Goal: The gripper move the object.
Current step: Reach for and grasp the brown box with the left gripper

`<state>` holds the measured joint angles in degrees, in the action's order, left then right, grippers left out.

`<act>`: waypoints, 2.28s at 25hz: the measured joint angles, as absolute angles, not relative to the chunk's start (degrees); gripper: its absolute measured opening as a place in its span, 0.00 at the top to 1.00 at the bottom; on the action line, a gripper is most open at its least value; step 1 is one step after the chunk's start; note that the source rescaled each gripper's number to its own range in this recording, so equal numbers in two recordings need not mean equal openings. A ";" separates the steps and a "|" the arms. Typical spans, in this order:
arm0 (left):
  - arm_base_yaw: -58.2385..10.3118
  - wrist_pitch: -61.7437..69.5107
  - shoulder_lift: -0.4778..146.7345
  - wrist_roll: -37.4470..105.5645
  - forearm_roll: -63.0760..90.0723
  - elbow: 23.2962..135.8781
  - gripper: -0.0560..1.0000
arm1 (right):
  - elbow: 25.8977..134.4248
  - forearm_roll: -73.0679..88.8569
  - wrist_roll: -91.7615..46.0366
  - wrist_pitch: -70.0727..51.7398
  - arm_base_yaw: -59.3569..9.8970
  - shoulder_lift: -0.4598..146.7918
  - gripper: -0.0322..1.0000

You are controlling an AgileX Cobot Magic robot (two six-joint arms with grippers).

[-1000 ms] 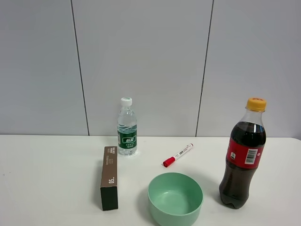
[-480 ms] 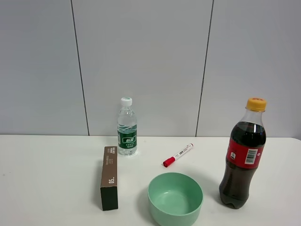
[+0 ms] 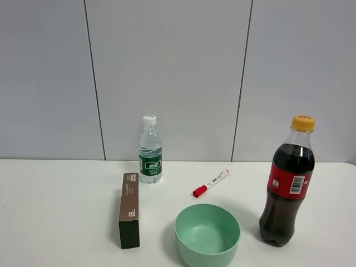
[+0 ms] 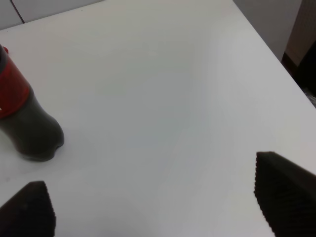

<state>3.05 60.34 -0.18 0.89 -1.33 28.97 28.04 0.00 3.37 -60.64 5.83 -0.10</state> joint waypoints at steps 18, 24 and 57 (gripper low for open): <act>3.05 47.43 18.41 14.21 18.98 39.36 0.05 | 28.04 0.00 3.37 -60.64 5.83 -0.10 0.00; 3.05 43.59 34.61 34.69 37.48 42.55 0.05 | 28.04 0.00 3.37 -60.64 5.83 -0.10 0.00; -16.07 46.93 96.07 4.28 22.16 69.82 0.11 | 28.04 0.00 3.37 -60.64 5.83 -0.10 0.00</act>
<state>-16.07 46.93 96.07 4.28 22.16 69.82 28.04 0.00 3.37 -60.64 5.83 -0.10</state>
